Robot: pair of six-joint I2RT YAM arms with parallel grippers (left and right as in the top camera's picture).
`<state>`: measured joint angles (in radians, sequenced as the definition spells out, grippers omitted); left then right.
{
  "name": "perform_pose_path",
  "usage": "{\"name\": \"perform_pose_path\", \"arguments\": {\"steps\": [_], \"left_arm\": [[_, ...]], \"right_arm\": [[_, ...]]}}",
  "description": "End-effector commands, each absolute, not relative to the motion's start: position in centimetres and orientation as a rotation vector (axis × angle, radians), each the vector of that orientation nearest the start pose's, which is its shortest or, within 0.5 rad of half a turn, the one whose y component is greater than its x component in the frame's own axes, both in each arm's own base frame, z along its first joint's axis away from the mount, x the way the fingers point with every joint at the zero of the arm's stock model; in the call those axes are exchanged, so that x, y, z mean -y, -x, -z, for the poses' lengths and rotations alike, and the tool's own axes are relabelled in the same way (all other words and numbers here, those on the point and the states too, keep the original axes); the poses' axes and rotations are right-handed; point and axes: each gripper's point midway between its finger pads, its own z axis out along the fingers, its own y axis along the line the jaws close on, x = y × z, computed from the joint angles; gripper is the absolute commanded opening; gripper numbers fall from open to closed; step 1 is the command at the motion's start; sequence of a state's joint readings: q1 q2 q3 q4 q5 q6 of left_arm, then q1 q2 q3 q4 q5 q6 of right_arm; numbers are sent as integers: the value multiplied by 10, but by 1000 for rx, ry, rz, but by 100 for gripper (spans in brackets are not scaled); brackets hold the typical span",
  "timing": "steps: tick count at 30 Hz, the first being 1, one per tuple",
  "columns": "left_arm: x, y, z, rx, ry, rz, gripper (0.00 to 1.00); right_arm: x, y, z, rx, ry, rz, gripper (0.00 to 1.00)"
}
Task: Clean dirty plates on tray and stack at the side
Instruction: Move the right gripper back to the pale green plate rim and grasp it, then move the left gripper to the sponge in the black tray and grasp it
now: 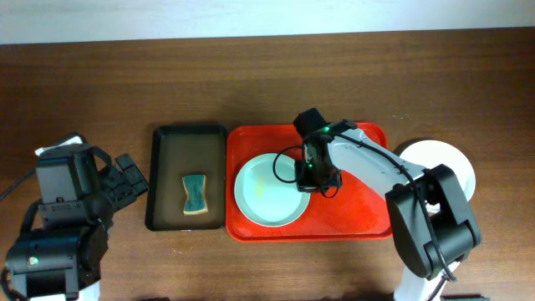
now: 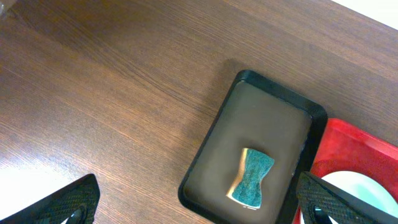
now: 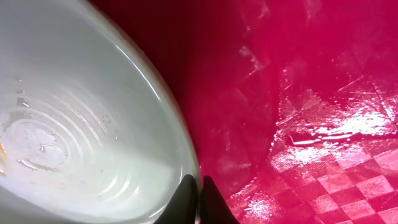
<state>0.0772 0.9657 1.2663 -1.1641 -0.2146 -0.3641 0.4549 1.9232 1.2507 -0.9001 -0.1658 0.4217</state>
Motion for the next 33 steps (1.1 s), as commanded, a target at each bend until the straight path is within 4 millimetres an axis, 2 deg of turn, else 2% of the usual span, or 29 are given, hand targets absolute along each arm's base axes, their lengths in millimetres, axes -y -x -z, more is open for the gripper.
{"name": "perform_pose_path", "arguments": {"steps": [1,5,9,28,30,33], "left_arm": [[-58,-239,-283,-2306,644,-134,99],[-58,-239,-283,-2306,644,-134,99],[-58,-239,-283,-2306,644,-134,99],[-58,-239,-283,-2306,644,-134,99],[-65,-239,-285,-2287,660,-182,99],[-65,-238,-284,-2293,660,-182,99]], "right_arm": [[-173,-295,-9,-3163,18,-118,4],[-180,-296,-8,-3146,23,-126,4],[-179,-293,-3,-3148,19,-126,4],[-175,-295,-2,-3138,29,-93,4],[-174,-294,-2,-3140,30,-91,4],[-174,-293,-1,-3144,29,-88,4]]}}
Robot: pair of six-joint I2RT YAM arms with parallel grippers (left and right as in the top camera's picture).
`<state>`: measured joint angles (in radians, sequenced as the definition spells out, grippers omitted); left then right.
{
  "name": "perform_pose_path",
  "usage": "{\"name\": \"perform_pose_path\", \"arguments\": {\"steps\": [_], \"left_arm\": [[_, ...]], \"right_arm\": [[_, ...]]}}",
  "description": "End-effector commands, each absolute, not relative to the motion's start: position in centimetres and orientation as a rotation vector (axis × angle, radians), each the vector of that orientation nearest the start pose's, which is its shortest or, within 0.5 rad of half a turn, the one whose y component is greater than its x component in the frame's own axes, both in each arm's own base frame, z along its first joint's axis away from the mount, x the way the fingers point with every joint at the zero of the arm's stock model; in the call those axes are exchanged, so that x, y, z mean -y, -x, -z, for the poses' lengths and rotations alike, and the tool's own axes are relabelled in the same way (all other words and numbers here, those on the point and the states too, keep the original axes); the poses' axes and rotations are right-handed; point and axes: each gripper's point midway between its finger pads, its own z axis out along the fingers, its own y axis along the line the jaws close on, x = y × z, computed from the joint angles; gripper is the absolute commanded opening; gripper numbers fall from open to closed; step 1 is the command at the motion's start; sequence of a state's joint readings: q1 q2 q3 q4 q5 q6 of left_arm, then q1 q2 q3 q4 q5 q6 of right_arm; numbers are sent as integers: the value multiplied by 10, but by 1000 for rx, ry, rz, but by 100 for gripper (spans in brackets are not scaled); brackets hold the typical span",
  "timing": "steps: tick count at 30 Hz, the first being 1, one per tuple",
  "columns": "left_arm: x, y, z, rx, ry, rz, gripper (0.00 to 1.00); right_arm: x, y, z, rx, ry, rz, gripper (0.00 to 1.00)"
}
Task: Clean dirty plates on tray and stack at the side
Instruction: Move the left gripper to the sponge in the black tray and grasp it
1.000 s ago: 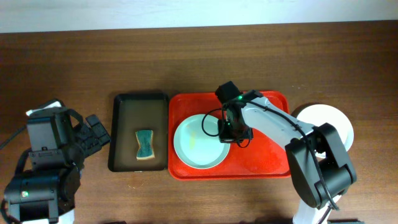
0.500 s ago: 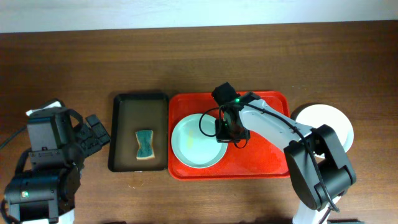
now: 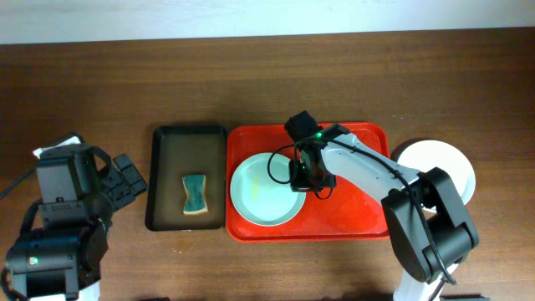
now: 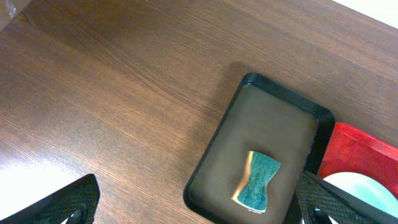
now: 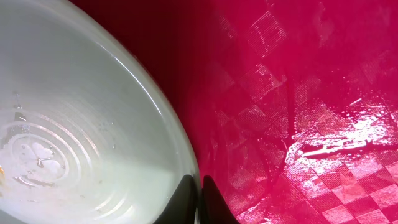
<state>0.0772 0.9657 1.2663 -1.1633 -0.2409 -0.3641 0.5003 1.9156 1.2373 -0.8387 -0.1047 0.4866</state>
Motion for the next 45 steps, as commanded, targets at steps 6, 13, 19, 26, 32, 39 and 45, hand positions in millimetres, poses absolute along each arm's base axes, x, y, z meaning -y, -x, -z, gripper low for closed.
{"name": "perform_pose_path", "arguments": {"steps": [6,13,19,26,32,39,45], "left_arm": [[5,-240,-255,-2479,503,295,99],[15,-244,-183,-2780,585,346,90],[40,-261,-126,-3018,483,298,99],[32,-280,-71,-3130,444,75,37],[52,-293,-51,-3137,166,-8,25],[46,-292,-38,-3174,117,-67,30],[47,-293,-35,-3178,20,-60,24]], "right_arm": [[-173,-294,-1,-3139,29,-85,4],[-173,-293,0,-3142,29,-82,4],[-173,-293,0,-3139,30,-84,4],[-172,-293,1,-3139,29,-79,4],[-172,-293,1,-3138,29,-79,4],[-172,-293,2,-3138,30,-79,4],[-172,-293,2,-3138,30,-79,4]]}}
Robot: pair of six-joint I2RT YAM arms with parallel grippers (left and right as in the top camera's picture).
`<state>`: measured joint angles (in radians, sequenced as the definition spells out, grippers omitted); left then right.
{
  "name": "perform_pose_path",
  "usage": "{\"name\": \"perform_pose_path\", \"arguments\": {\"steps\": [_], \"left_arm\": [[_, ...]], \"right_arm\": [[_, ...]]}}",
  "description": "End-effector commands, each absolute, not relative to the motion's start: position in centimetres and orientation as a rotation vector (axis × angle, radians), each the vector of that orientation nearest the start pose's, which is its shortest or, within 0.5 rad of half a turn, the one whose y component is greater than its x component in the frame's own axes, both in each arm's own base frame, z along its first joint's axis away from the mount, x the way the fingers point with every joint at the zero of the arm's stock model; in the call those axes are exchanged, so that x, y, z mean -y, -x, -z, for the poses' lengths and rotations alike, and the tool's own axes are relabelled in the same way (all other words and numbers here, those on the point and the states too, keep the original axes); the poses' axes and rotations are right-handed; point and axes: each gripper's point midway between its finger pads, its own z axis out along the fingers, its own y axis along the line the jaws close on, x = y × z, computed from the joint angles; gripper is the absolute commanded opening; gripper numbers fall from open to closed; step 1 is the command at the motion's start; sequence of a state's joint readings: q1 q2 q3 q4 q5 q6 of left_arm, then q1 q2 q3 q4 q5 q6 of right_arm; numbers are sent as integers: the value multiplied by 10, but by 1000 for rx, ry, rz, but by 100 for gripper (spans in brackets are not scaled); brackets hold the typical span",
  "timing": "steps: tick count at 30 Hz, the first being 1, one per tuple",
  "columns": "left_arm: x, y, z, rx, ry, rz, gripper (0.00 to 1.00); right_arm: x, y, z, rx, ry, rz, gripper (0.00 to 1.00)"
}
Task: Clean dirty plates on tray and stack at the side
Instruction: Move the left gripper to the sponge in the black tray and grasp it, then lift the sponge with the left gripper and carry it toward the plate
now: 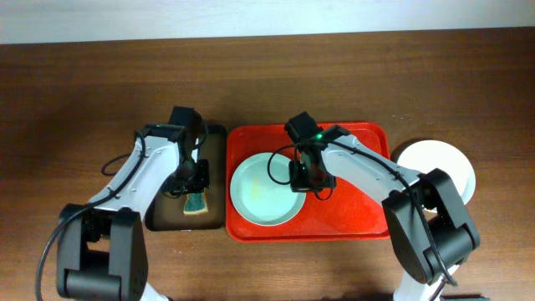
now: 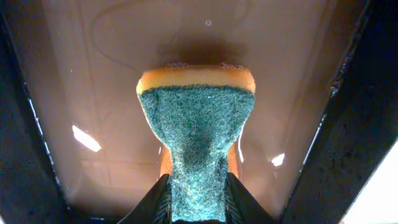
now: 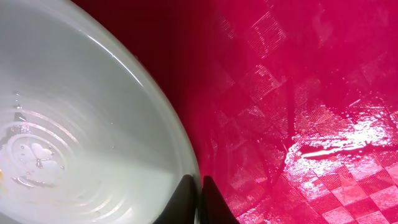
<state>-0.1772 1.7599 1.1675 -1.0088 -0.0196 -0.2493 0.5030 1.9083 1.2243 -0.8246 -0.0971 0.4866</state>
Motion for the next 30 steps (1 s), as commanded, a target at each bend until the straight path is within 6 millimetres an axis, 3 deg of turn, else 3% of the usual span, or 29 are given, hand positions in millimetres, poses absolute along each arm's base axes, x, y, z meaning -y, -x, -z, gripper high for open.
{"name": "perform_pose_path", "arguments": {"steps": [1,8,14,16,17,18,19,20,23,27,30], "left_arm": [[47,-293,-34,-3182,18,-61,25],[46,-285,-16,-3180,18,-60,32],[47,-282,1,-3157,18,-40,30],[46,-280,2,-3162,18,-41,24],[48,-280,2,-3163,17,-29,7],[47,-280,2,-3165,17,-30,0],[46,-281,-1,-3167,24,-32,0],[44,-285,-9,-3165,40,-31,0],[42,-304,-53,-3075,66,-7,0],[40,-315,-101,-2914,61,4,0],[44,-314,-125,-2837,54,43,0]], "right_arm": [[-172,-293,2,-3138,30,-79,4],[-172,-293,2,-3138,30,-79,4],[-172,-293,2,-3137,30,-80,4],[-172,-293,2,-3137,30,-80,4],[-172,-293,2,-3137,30,-80,4],[-172,-293,2,-3137,30,-80,4],[-172,-293,2,-3137,30,-80,14],[-172,-293,2,-3137,30,-80,32],[-172,-293,2,-3137,30,-80,34],[-172,-293,2,-3137,30,-80,4],[-172,-294,2,-3136,29,-78,4]]}}
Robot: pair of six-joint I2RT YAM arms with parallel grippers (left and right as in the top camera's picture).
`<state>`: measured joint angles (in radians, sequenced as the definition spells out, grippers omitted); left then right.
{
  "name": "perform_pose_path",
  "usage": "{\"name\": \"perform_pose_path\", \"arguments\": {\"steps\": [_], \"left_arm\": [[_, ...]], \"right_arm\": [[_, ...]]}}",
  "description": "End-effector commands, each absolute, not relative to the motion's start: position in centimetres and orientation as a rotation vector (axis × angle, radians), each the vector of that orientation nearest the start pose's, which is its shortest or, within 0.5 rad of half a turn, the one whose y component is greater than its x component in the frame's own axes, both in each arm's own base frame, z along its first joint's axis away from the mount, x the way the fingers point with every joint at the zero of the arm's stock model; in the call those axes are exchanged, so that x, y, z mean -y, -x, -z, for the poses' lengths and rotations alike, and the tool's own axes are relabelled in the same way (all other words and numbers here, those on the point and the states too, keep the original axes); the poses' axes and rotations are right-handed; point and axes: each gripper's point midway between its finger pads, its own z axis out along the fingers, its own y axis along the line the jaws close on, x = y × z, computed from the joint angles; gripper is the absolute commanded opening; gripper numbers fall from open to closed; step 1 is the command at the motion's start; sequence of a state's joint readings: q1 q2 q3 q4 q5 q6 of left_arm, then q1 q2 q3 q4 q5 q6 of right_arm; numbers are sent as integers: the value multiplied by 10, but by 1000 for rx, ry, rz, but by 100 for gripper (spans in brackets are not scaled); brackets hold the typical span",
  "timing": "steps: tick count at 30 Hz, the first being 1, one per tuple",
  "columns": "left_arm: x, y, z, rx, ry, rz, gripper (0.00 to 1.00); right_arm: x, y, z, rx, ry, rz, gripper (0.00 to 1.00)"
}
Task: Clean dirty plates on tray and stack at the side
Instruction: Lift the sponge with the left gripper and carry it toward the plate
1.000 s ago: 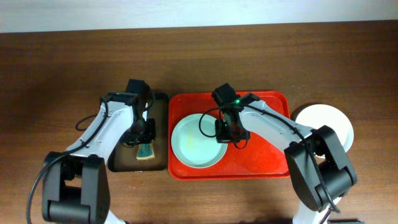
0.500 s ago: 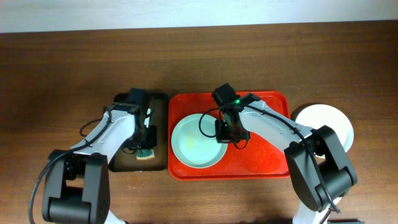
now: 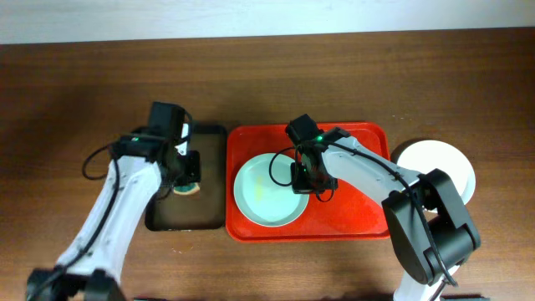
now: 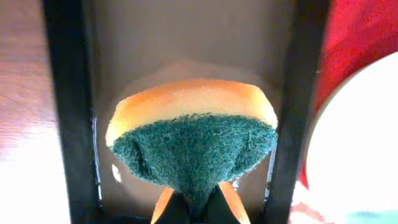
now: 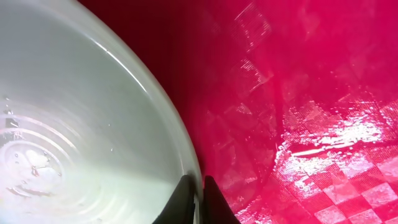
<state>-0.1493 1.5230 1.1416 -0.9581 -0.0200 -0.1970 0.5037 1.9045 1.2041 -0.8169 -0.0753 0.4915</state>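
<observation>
A pale green plate (image 3: 269, 190) lies in the left half of the red tray (image 3: 359, 213). My right gripper (image 5: 197, 198) is shut on the plate's right rim (image 5: 186, 149), one finger inside it and one outside. A green and orange sponge (image 4: 194, 134) hangs over the black tray (image 3: 185, 216), with my left gripper (image 4: 198, 208) shut on its lower end. In the overhead view the sponge (image 3: 189, 186) shows just beside the left wrist, near the black tray's right wall.
A white plate (image 3: 441, 163) sits on the wooden table to the right of the red tray. The red tray's floor (image 5: 311, 124) is wet and shiny. The black tray stands directly left of the red tray, their walls nearly touching.
My left gripper has risen from the black tray's floor with the sponge in it and now holds it above the tray, nearer the red tray. The right gripper still grips the plate rim.
At first my left arm rested at the far left, with the sponge lying in the black tray, while my right gripper held the plate's rim. The plate shifted slightly left. Then my left gripper was down around the sponge, and now holds it lifted.
</observation>
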Motion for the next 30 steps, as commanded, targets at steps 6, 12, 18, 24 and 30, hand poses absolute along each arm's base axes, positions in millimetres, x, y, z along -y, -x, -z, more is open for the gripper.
{"name": "perform_pose_path", "arguments": {"steps": [6,12,18,24,30], "left_arm": [[49,-308,-125,-2857,39,70,0],[48,-305,-121,-2866,39,69,0],[49,-308,-119,-2856,39,70,0],[49,-308,-76,-2826,39,77,0],[47,-294,-35,-2820,39,79,0]], "right_arm": [[-171,-293,3,-3136,29,-76,4],[-172,-293,3,-3135,29,-76,6],[-172,-293,3,-3135,29,-77,4],[-172,-293,3,-3135,29,-77,4],[-172,-293,3,-3135,29,-77,4]]}}
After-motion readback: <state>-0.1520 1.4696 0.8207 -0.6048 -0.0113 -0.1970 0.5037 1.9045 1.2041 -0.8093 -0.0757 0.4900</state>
